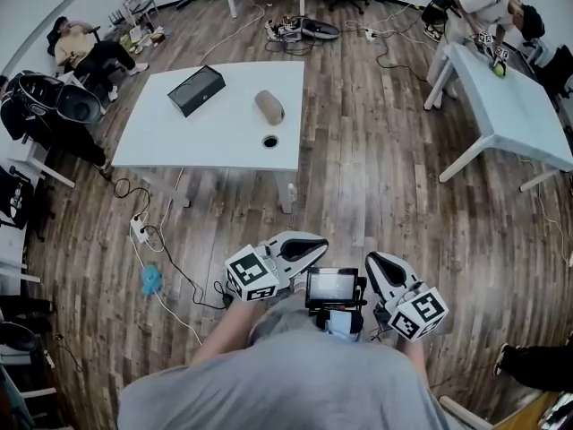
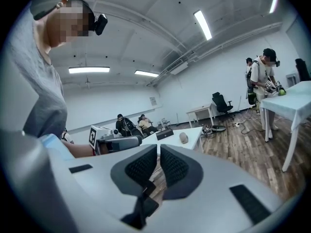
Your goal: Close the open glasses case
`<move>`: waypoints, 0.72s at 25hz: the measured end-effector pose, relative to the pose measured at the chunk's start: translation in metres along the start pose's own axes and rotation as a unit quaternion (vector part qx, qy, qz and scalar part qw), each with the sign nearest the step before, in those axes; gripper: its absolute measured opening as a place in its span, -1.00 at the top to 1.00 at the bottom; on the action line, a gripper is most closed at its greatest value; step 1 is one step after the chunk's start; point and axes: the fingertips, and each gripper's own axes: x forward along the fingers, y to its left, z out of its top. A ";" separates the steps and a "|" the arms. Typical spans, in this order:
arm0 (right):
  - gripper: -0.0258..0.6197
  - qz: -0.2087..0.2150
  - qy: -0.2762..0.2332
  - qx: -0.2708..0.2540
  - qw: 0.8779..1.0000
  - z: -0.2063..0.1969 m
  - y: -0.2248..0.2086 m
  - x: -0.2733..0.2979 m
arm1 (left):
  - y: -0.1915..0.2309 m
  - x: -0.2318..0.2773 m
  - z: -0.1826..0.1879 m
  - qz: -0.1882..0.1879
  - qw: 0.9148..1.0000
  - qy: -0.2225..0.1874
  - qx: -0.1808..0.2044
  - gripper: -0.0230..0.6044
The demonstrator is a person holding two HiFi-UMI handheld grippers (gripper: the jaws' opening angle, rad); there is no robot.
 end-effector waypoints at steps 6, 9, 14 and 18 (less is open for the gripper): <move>0.81 0.000 -0.003 -0.012 1.000 0.046 -0.053 0.084 | 0.104 0.019 0.030 0.007 1.000 -0.010 0.002 0.87; 0.81 0.001 -0.004 -0.019 1.000 0.062 -0.070 0.121 | 0.145 0.021 0.040 0.009 1.000 -0.013 0.002 0.87; 0.81 0.002 0.000 -0.020 1.000 0.078 -0.099 0.155 | 0.193 0.038 0.045 0.011 1.000 -0.014 -0.003 0.87; 0.81 0.005 0.010 -0.017 1.000 0.087 -0.120 0.171 | 0.215 0.053 0.050 0.012 1.000 -0.014 -0.009 0.86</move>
